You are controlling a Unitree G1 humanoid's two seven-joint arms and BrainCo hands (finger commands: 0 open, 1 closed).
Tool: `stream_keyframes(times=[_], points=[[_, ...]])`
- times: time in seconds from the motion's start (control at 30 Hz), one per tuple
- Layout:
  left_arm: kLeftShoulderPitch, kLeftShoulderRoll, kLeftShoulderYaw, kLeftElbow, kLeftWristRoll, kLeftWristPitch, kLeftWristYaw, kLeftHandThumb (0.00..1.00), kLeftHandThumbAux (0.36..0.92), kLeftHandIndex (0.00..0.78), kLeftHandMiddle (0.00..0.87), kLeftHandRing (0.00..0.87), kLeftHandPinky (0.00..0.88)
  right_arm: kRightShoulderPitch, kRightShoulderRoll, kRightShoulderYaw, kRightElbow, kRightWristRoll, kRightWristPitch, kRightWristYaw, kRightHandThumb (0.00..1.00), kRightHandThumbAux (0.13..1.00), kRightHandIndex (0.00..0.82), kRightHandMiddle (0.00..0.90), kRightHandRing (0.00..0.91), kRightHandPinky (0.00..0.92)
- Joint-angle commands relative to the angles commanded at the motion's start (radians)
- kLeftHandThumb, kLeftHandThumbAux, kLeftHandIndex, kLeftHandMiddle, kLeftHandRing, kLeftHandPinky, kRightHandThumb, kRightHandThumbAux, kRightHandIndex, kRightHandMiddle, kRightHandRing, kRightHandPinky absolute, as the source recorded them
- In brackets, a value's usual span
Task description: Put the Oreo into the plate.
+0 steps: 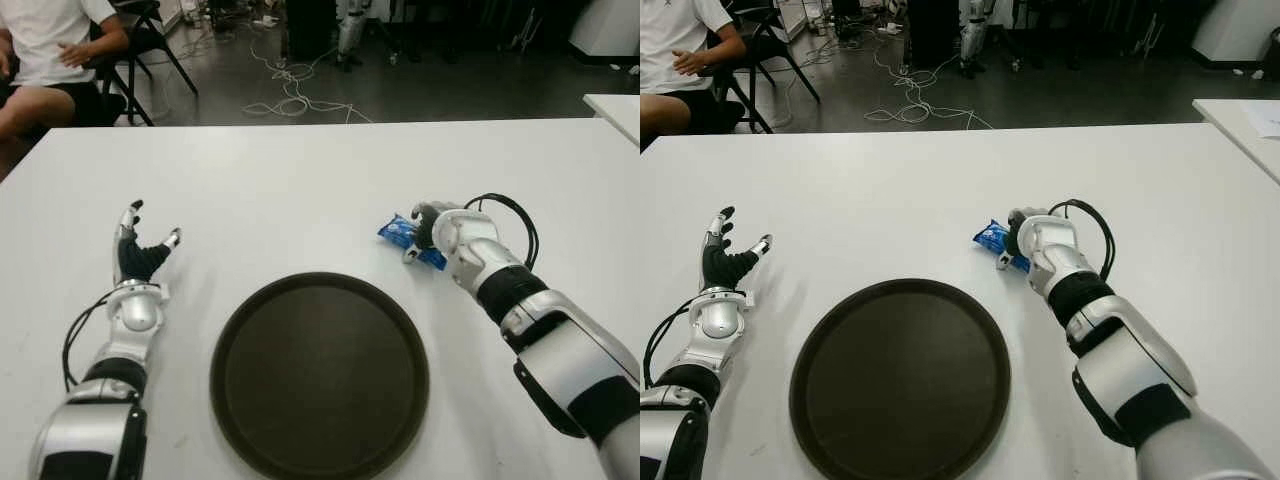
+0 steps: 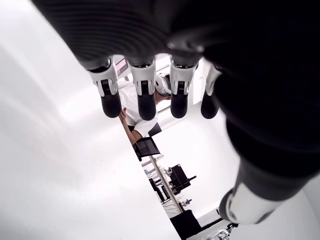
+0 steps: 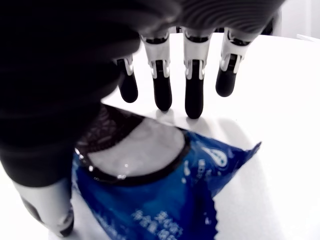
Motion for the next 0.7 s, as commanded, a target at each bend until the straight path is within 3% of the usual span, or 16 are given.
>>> stream_keyframes(times=[0.57, 0.67, 0.7], points=[[-0.002, 0.002, 0.001, 0.004, -0.002, 0.003, -0.004, 0.0, 0.752, 0.066, 0.094, 0.063, 0.04, 0.008, 0.005, 0.004, -0.013, -0.018, 0.022, -0.03, 0.0, 0.719, 0.188, 0.224, 0.229, 0.223], [-0.002, 0.002, 0.001, 0.005, -0.003, 0.002, -0.008, 0.0, 0.75, 0.065, 0.089, 0.06, 0.043, 0.018, -0.004, 0.001, -0.005, -0.02, -0.009, -0.081, 0.0, 0.752, 0.208, 0.233, 0.237, 0.246], [-0.002, 0.002, 0.001, 0.005, -0.003, 0.001, -0.009, 0.0, 0.752, 0.064, 0.088, 0.06, 0.043, 0.022, -0.007, -0.002, 0.0, -0.018, -0.025, -0.106, 0.032, 0.797, 0.258, 0.251, 0.255, 0.282]])
